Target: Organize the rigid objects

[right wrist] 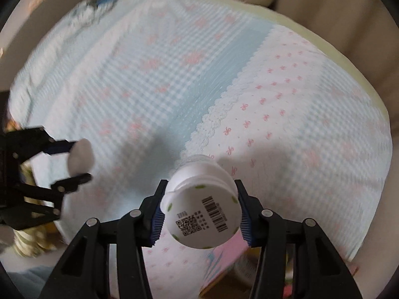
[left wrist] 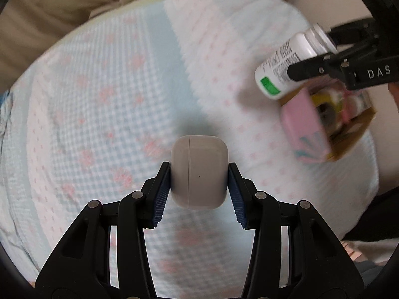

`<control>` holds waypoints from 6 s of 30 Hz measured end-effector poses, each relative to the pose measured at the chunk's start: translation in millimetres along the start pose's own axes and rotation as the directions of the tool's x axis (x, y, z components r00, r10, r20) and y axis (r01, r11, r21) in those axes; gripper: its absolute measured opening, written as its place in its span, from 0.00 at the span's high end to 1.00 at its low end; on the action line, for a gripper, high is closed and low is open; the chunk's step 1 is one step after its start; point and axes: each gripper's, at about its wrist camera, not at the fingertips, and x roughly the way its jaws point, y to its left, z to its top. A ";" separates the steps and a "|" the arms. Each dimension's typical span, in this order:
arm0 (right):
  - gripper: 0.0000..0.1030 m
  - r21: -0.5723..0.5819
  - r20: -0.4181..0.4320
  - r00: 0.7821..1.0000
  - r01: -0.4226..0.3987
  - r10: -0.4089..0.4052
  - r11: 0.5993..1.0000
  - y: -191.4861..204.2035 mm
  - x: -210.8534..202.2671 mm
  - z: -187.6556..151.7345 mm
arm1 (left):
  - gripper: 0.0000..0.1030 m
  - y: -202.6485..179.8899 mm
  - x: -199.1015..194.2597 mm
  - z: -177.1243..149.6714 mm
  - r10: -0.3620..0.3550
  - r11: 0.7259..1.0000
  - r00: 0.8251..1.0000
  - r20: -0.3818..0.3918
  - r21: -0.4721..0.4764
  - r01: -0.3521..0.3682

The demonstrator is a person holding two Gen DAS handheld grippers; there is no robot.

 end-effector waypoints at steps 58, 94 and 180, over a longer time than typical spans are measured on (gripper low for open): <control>0.00 0.600 0.116 0.976 0.079 -0.184 0.796 -290.1 -82.0 -255.5 | 0.00 -340.3 111.2 72.5 -0.001 0.948 0.985 -0.172 0.315 0.056; 0.00 0.534 0.355 0.861 0.134 -0.365 0.835 -11.3 -277.9 -187.6 | 0.00 -131.9 -224.8 -11.5 0.068 0.996 0.913 0.403 -0.083 -0.038; 0.00 0.510 0.466 0.741 0.221 -0.483 0.831 121.8 -282.7 -174.7 | 0.00 -74.5 -294.3 -97.4 0.314 0.939 0.750 0.583 -0.309 -0.154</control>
